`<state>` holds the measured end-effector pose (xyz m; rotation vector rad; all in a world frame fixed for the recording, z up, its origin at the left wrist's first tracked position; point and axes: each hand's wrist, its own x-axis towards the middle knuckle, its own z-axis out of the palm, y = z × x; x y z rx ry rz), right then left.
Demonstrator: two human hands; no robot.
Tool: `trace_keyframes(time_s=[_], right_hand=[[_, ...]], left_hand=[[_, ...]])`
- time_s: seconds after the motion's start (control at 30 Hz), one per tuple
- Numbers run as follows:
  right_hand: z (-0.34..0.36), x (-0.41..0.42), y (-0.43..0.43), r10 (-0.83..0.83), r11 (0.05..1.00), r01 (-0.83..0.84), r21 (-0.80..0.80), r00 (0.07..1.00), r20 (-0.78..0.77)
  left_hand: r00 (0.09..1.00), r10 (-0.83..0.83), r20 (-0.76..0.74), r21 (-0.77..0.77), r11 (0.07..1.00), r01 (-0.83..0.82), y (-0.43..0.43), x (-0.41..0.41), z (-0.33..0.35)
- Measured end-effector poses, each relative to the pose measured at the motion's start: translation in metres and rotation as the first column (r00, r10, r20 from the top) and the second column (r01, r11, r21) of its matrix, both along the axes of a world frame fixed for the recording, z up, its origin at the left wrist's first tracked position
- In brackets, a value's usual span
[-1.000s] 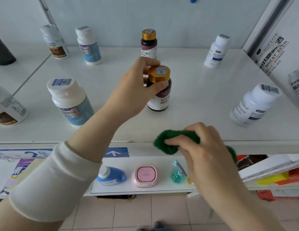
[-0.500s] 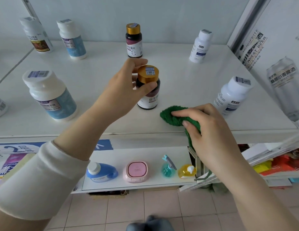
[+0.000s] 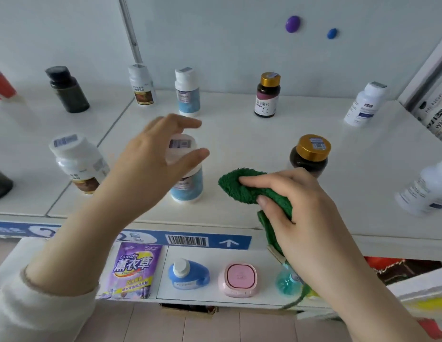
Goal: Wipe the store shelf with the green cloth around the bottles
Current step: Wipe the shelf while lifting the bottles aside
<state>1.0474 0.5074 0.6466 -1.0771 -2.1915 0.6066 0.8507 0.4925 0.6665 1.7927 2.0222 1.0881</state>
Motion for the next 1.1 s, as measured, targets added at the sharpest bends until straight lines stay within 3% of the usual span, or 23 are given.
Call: trace_keyframes(time_s=[0.1, 0.2, 0.27, 0.37, 0.53, 0.67, 0.8, 0.87, 0.9, 0.97, 1.03, 1.1], right_hand=[[-0.011, -0.028, 0.007, -0.129, 0.989, 0.128, 0.080, 0.992, 0.012], [-0.030, -0.050, 0.012, -0.282, 0.955, 0.255, 0.154, 0.941, 0.189], [-0.043, -0.062, 0.014, -0.285, 0.954, 0.238, 0.184, 0.913, 0.293], [-0.051, -0.074, 0.043, -0.244, 0.958, 0.185, 0.217, 0.925, 0.291], [-0.043, -0.111, 0.148, -0.361, 0.932, 0.333, 0.143, 0.806, 0.469], [-0.046, -0.144, 0.131, -0.237, 0.971, 0.191, 0.144, 0.842, 0.484], [-0.060, -0.123, 0.030, 0.096, 0.941, -0.206, 0.270, 0.923, 0.372], [-0.063, -0.107, 0.026, 0.143, 0.915, -0.272, 0.298, 0.909, 0.390], [-0.063, -0.105, 0.042, 0.091, 0.917, -0.231, 0.325, 0.915, 0.393], [-0.055, -0.111, 0.094, -0.121, 0.952, 0.009, 0.307, 0.930, 0.348], [-0.048, -0.118, 0.152, -0.311, 0.944, 0.244, 0.220, 0.880, 0.358], [-0.044, -0.130, 0.184, -0.374, 0.927, 0.346, 0.147, 0.814, 0.445]], left_hand=[[0.992, -0.067, 0.107, -0.008, 0.998, 0.068, -0.003, -0.011, -0.018], [0.963, -0.120, 0.243, 0.057, 0.992, 0.109, -0.002, -0.017, -0.029], [0.942, -0.108, 0.316, 0.083, 0.993, 0.086, 0.001, -0.024, -0.033], [0.925, -0.092, 0.369, 0.090, 0.994, 0.063, 0.001, -0.035, -0.035], [0.912, -0.086, 0.402, 0.103, 0.994, 0.048, -0.004, -0.046, -0.030], [0.909, -0.086, 0.408, 0.179, 0.984, 0.012, -0.012, -0.058, -0.020], [0.908, -0.120, 0.401, 0.243, 0.970, 0.021, -0.017, -0.073, -0.010], [0.900, -0.142, 0.413, 0.257, 0.966, 0.034, -0.017, -0.076, -0.008], [0.894, -0.149, 0.422, 0.254, 0.966, 0.041, -0.016, -0.076, -0.009], [0.889, -0.156, 0.431, 0.245, 0.968, 0.051, -0.015, -0.074, -0.009], [0.887, -0.164, 0.432, 0.241, 0.969, 0.061, -0.015, -0.070, -0.009], [0.884, -0.162, 0.439, 0.234, 0.970, 0.062, -0.014, -0.068, -0.009]])
